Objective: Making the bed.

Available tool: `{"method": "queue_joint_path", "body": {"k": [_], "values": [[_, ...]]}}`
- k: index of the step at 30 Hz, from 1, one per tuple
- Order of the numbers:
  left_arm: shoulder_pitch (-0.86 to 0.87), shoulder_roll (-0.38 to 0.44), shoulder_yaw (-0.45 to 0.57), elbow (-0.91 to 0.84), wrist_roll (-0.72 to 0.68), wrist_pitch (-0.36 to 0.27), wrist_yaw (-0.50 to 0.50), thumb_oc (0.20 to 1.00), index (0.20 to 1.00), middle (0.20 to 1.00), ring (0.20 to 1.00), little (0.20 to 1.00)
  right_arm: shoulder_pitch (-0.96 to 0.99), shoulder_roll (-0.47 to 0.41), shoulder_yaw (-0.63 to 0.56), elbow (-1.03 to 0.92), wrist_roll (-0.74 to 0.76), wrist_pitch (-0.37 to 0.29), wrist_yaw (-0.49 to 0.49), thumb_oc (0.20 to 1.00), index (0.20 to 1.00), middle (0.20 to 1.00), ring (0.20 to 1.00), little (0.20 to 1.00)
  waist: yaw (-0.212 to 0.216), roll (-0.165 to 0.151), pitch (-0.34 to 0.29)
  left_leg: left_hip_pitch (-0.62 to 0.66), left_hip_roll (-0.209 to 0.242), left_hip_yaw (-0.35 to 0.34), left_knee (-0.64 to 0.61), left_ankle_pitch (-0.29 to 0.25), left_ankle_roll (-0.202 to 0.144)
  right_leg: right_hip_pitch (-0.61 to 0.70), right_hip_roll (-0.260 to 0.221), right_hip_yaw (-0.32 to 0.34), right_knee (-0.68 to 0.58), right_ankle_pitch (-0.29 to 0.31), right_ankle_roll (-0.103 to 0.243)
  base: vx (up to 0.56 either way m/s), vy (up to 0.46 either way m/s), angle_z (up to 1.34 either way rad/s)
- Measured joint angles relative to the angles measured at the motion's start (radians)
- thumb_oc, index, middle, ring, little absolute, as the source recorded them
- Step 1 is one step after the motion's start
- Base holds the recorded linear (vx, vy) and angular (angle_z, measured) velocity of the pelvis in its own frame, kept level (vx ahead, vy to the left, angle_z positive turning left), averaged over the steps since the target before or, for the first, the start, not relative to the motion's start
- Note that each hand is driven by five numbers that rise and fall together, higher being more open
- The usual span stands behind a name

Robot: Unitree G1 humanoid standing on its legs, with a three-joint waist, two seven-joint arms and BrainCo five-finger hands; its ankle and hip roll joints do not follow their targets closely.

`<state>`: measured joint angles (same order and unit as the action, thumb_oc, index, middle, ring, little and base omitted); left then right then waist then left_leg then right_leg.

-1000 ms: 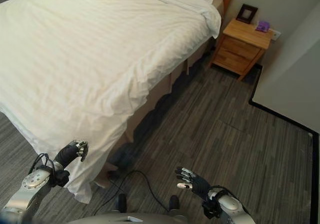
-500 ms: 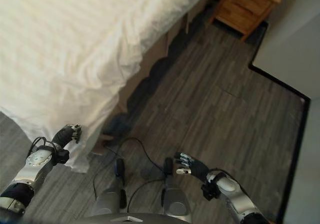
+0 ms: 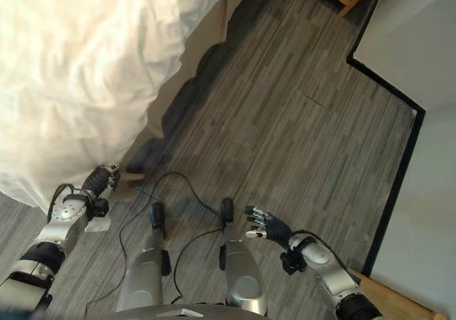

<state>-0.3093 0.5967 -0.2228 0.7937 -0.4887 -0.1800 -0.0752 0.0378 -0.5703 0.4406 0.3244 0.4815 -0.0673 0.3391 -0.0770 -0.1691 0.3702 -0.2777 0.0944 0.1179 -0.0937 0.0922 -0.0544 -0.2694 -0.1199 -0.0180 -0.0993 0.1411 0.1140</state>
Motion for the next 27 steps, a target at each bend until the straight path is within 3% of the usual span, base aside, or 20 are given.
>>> {"method": "queue_joint_path", "body": {"k": [4, 7, 10, 15, 18, 22, 26, 27], "values": [[0.004, -0.032, -0.012, 0.033, -0.006, -0.008, 0.024, 0.2, 0.2, 0.2, 0.2, 0.2, 0.0, 0.004, 0.013, 0.006, -0.001, -0.004, -0.013, 1.0, 1.0, 1.0, 1.0, 1.0, 0.0, 0.0, 0.0, 0.002, 0.001, 0.0, 0.0, -0.001, -0.001, 0.002, 0.002, -0.001, 0.0, 0.0, 0.0, 0.0, 0.0, 0.0], [0.034, -0.061, -0.147, -0.104, 0.002, -0.007, 0.003, 0.2, 0.2, 0.2, 0.2, 0.2, -0.021, 0.005, 0.075, 0.023, -0.002, -0.004, -0.022, 1.0, 1.0, 1.0, 1.0, 1.0, 0.003, 0.001, 0.001, 0.027, 0.001, -0.002, 0.0, -0.001, -0.001, 0.029, 0.001, -0.002, 0.0, 0.0, 0.0, 0.01, -0.003, 0.01], [0.017, -0.134, -0.215, -0.143, -0.009, -0.007, -0.012, 0.2, 0.2, 0.2, 0.2, 0.2, -0.048, 0.039, 0.101, 0.049, -0.003, -0.003, -0.027, 1.0, 1.0, 1.0, 1.0, 1.0, 0.003, -0.001, -0.001, 0.045, 0.0, -0.006, 0.0, -0.008, -0.011, 0.048, 0.0, -0.004, 0.0, -0.004, -0.004, 0.0, -0.004, 0.01], [-0.12, -0.239, -0.426, -0.307, -0.022, -0.002, -0.041, 0.2, 0.2, 0.2, 0.2, 0.2, -0.101, 0.085, 0.168, 0.062, -0.004, -0.006, -0.032, 1.0, 1.0, 1.0, 1.0, 1.0, -0.005, -0.003, -0.004, 0.057, 0.001, 0.007, 0.0, -0.006, -0.009, 0.053, 0.001, 0.006, 0.0, -0.005, 0.0, 0.02, -0.019, -0.07], [-0.173, -0.237, -0.468, -0.474, -0.088, -0.006, -0.063, 0.2, 0.2, 0.2, 0.2, 0.2, -0.087, 0.081, 0.166, 0.076, -0.007, -0.003, -0.037, 1.0, 1.0, 1.0, 1.0, 1.0, -0.011, 0.0, -0.007, 0.083, 0.001, 0.006, 0.0, -0.001, -0.001, 0.078, 0.001, 0.006, 0.0, -0.004, -0.001, 0.04, -0.019, 0.0], [-0.171, -0.214, -0.367, -0.642, -0.177, -0.017, -0.086, 0.2, 0.2, 0.2, 0.2, 0.2, -0.076, 0.082, 0.141, 0.072, -0.011, -0.004, -0.049, 1.0, 1.0, 1.0, 1.0, 1.0, -0.013, 0.008, -0.027, 0.104, 0.0, 0.004, 0.0, -0.007, -0.003, 0.1, 0.001, 0.004, 0.0, -0.007, -0.004, 0.04, -0.011, 0.01], [-0.034, -0.19, -0.161, -0.715, -0.281, -0.053, -0.089, 0.2, 0.2, 0.2, 0.2, 0.2, -0.02, 0.085, 0.082, 0.061, -0.011, -0.006, -0.05, 1.0, 1.0, 1.0, 1.0, 1.0, -0.002, 0.043, -0.081, 0.107, -0.002, 0.001, 0.0, -0.012, -0.003, 0.105, -0.003, 0.0, 0.0, -0.015, -0.005, 0.02, -0.007, 0.04], [0.094, -0.154, -0.017, -0.767, -0.298, -0.057, -0.098, 0.2, 0.2, 0.2, 0.2, 0.2, 0.012, 0.088, 0.052, 0.06, -0.013, -0.007, -0.043, 1.0, 1.0, 1.0, 1.0, 1.0, 0.003, 0.059, -0.093, 0.112, -0.004, -0.008, 0.0, -0.014, -0.003, 0.116, -0.005, -0.006, -0.001, -0.02, -0.005, 0.02, -0.008, 0.16]]}}
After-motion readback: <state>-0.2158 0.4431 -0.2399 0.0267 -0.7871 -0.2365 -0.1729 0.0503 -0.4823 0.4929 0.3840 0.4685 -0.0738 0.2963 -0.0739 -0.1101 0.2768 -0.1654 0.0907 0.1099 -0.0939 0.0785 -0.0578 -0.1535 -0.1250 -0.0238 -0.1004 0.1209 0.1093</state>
